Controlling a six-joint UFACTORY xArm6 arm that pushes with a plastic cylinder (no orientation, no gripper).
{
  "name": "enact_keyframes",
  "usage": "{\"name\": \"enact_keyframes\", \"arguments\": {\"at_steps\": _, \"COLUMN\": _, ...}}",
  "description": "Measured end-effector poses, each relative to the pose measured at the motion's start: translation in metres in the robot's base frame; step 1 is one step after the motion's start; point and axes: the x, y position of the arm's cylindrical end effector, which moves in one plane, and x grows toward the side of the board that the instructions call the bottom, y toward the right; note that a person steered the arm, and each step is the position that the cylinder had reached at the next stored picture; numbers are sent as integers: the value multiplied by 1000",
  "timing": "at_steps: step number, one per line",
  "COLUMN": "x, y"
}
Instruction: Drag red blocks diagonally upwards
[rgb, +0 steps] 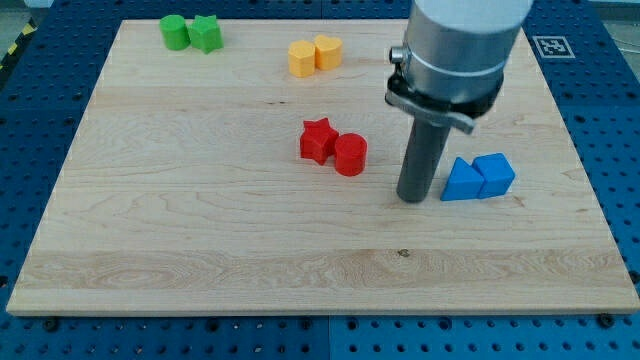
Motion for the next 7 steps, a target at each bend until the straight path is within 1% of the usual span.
{"name": "enact_keyframes", "arguments": {"at_steps": 1, "x": -17, "y": -9}}
{"name": "enact_keyframes", "arguments": {"at_steps": 2, "x": -35, "y": -54}}
{"name": "enact_keyframes", "arguments": {"at_steps": 3, "x": -57, "y": -83}}
{"name": "enact_keyframes", "arguments": {"at_steps": 4, "x": -59, "y": -79}}
{"name": "enact_keyframes", "arguments": {"at_steps": 5, "x": -89, "y": -69}}
{"name": "enact_keyframes", "arguments": {"at_steps": 6, "x": -103, "y": -124}}
{"name": "enact_keyframes", "arguments": {"at_steps": 7, "x": -99, "y": -141}}
